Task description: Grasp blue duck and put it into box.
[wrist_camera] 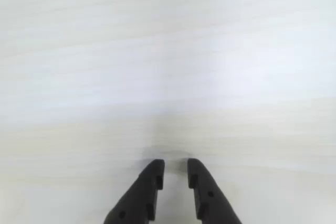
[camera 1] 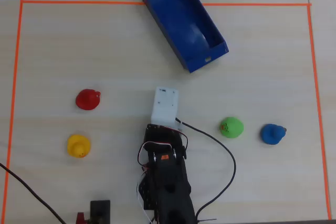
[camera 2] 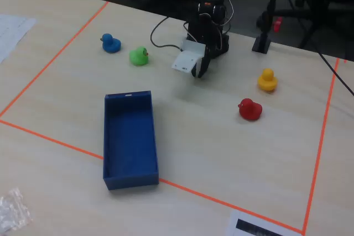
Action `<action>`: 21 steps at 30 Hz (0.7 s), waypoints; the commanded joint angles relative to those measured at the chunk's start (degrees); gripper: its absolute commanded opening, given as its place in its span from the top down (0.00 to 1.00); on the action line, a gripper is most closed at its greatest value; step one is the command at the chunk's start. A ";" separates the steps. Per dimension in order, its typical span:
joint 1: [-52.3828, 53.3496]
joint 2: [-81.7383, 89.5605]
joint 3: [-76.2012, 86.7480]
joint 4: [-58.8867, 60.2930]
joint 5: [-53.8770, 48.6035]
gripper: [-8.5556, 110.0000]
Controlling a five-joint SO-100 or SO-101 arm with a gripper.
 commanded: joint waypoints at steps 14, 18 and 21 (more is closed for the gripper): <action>10.72 -7.47 -17.31 -3.87 8.79 0.86; 26.89 -21.18 -30.15 -11.87 7.29 0.81; 38.32 -30.85 -31.20 -30.32 6.94 0.77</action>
